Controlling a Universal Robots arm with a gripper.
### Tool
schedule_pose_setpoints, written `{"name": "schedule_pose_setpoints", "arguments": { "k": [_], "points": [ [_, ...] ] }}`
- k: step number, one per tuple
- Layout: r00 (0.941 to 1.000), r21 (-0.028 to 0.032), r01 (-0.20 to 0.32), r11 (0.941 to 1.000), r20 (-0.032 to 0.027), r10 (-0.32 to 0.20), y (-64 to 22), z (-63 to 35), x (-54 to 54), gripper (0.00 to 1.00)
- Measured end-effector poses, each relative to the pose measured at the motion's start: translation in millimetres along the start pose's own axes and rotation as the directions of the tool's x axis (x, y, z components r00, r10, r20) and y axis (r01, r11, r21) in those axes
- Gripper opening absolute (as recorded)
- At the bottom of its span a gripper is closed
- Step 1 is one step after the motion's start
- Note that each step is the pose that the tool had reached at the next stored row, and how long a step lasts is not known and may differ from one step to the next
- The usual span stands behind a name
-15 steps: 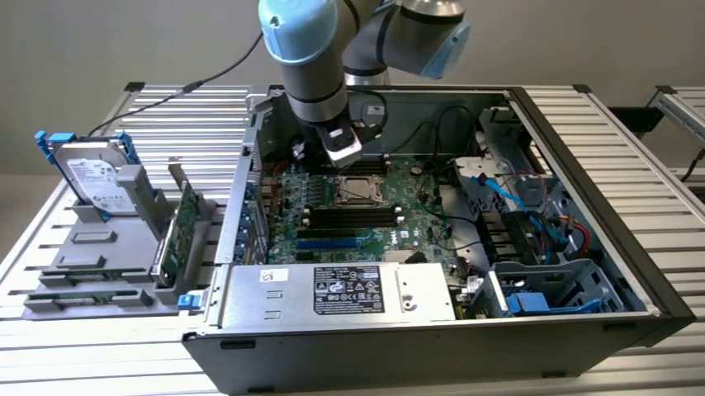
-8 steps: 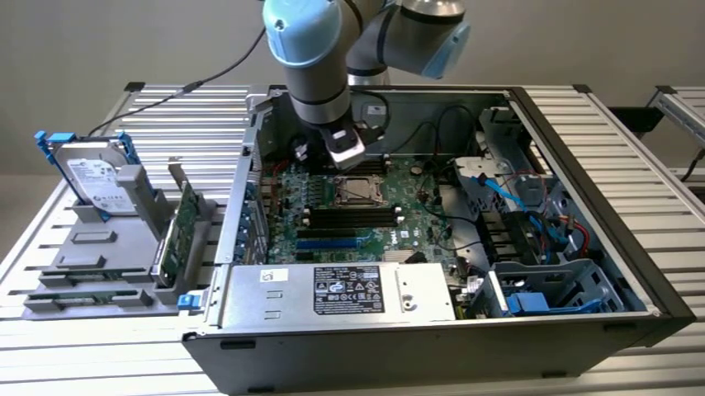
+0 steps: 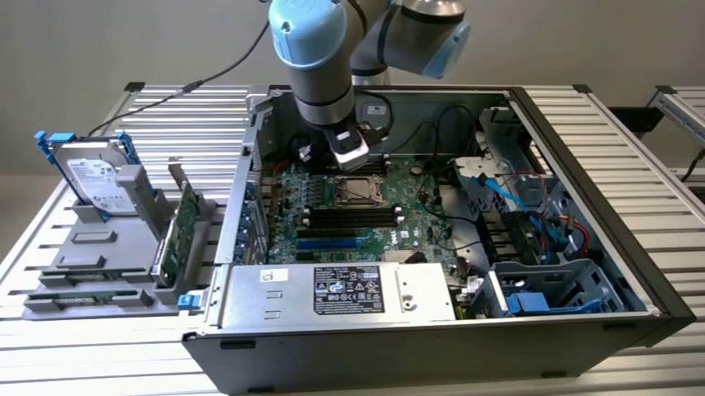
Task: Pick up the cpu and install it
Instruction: 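Install the first cpu locking lever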
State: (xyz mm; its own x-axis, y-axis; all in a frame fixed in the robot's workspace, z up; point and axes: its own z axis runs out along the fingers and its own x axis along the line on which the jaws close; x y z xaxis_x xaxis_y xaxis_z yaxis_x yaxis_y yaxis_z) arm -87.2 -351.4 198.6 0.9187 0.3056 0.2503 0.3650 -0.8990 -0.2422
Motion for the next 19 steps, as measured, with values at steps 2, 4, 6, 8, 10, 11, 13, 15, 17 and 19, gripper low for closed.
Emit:
{"name": "schedule_pose_setpoints", "arguments": {
  "k": [2, 4, 6, 8, 10, 11, 13, 15, 17, 19],
  "points": [
    [1.0, 0.0001, 0.0, 1.0, 0.0, 0.0, 0.6, 0.7, 1.3, 0.11],
    [1.0, 0.0, 0.0, 1.0, 0.0, 0.0, 1.0, 1.3, 2.5, 0.11],
    [1.0, 0.0, 0.0, 1.0, 0.0001, 0.0, 1.4, 1.9, 3.6, 0.11],
    [1.0, -0.0001, 0.0, 1.0, 0.0001, 0.0, 1.5, 2.5, 4.5, 0.11],
    [1.0, -0.0001, 0.0, 1.0, 0.0, 0.0, 1.5, 3.2, 5.1, 0.11],
    [1.0, -0.0002, 0.0, 1.0, 0.0001, 0.0, 1.4, 3.5, 5.4, 0.11],
    [1.0, -0.0003, 0.0, 1.0, 0.0001, 0.0, 1.1, 4.3, 6.0, 0.11],
    [1.0, 0.0, 0.0, 1.0, 0.0, 0.0, 0.9, 4.9, 6.4, 0.11],
    [1.0, -0.0001, 0.0, 1.0, 0.0002, 0.0, 1.1, 5.7, 7.0, 0.11],
    [1.0, -0.0001, 0.0, 1.0, 0.0001, 0.0, 1.5, 7.1, 8.5, 0.11]
  ]
}}
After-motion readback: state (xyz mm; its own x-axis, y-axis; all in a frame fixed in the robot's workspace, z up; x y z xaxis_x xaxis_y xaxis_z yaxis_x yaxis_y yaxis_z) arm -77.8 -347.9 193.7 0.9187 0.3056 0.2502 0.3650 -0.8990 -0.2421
